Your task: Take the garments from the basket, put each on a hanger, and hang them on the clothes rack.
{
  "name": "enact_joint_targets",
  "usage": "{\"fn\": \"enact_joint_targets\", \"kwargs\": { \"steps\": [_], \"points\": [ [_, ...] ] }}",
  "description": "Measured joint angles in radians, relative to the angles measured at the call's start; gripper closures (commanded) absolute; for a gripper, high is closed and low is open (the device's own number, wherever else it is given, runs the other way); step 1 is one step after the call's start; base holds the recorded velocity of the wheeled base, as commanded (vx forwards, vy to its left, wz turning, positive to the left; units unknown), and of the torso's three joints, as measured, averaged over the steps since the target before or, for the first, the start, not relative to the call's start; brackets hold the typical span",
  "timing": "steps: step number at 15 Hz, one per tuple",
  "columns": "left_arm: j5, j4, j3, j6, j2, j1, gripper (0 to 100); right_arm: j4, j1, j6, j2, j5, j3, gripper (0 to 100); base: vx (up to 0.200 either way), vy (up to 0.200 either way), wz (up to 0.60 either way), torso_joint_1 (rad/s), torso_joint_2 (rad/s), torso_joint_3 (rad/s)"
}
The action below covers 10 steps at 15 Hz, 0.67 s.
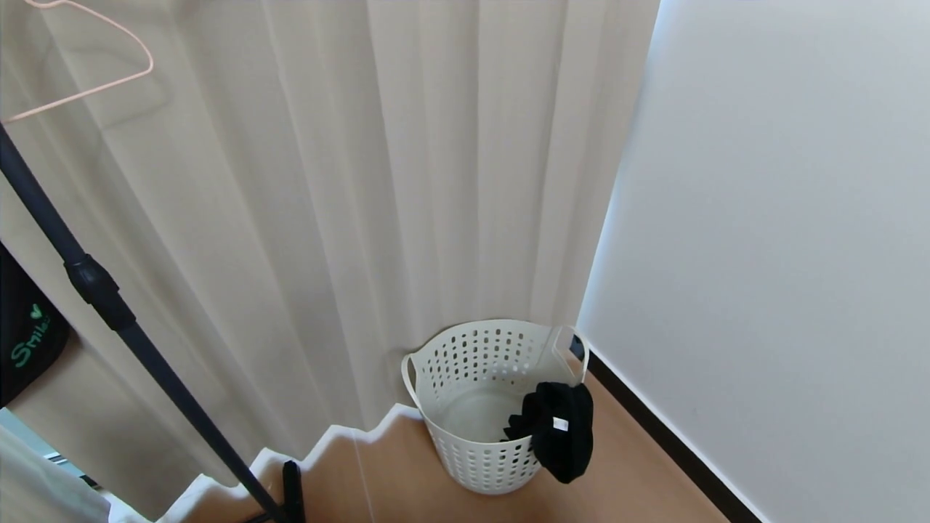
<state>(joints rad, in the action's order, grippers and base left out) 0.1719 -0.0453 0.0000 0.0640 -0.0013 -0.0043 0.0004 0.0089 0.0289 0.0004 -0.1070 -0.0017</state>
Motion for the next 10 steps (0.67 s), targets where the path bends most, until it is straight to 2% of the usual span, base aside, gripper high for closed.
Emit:
{"fn": "enact_joint_targets", "kwargs": {
  "steps": [10],
  "points": [
    [0.000,0.000,0.000,0.000,0.000,0.000,0,-0.001,-0.001,-0.001,0.000,0.003,0.001,0,0.000,0.000,0.00,0.004,0.00,-0.198]
  ]
}}
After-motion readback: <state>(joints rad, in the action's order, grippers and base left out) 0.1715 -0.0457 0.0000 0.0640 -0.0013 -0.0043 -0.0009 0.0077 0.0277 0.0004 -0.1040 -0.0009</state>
